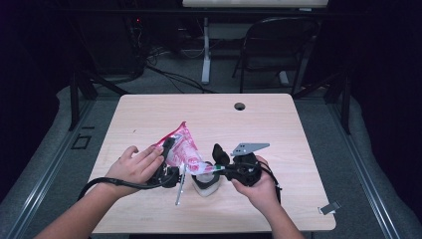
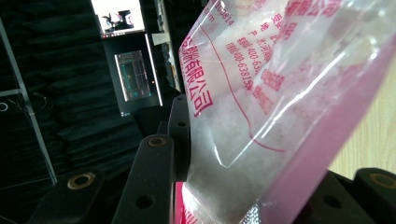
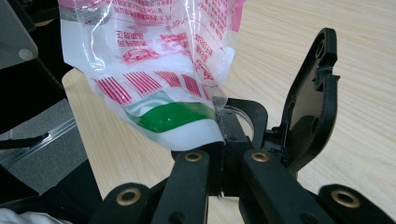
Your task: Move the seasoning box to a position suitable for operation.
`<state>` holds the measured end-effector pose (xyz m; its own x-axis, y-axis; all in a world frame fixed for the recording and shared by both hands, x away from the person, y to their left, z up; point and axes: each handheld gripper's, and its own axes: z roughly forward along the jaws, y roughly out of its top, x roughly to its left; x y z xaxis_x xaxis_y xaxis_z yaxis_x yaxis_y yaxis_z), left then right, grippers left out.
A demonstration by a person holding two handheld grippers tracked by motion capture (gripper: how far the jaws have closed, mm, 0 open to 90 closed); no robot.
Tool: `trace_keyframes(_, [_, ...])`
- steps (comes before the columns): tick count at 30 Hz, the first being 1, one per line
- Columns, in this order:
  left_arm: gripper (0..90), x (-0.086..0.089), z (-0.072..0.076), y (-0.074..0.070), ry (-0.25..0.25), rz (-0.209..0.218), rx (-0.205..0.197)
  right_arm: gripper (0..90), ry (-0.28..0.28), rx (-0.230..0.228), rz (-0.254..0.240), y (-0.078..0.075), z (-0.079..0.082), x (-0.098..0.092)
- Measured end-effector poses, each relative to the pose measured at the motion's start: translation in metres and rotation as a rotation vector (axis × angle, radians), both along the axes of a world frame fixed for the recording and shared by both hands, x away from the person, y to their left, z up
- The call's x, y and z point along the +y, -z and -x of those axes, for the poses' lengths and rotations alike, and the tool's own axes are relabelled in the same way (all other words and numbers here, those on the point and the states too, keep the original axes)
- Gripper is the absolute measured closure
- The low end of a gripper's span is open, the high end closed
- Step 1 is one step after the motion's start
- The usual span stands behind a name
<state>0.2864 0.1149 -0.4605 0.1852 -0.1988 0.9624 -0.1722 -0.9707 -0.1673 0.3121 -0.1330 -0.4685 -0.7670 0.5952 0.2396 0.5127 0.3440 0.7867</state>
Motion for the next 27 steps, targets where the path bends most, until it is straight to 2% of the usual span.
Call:
trace_keyframes(7, [71.5,0.0,0.0002,-0.0005,-0.003,0.003,0.007,90.0,0.0,0.0,-0.002,0.0,0.0001,0.0001])
trace_keyframes(10, [71.5,-0.0006,0.0003,-0.0013,0.003,-0.008,-0.006,90.0,0.001,0.0,-0.002,0.0001,0.0001,0.0])
trace_keyframes(23, [71.6,-0.0012,0.0005,-0.001,0.006,0.005,-0.009,90.0,0.002,-0.001,0.0,0.0,-0.0001,-0.0011])
trace_keyframes(26, [71.6,-0.0011,0.0006,-0.0008,-0.001,0.008,0.002,90.0,0.002,-0.001,0.0,0.0,-0.0001,-0.0011])
trace_keyframes(27, [71.6,-0.0014,0.0008,-0.0014,0.005,0.001,-0.01,90.0,0.003,-0.001,0.0,0.0001,-0.0001,-0.001])
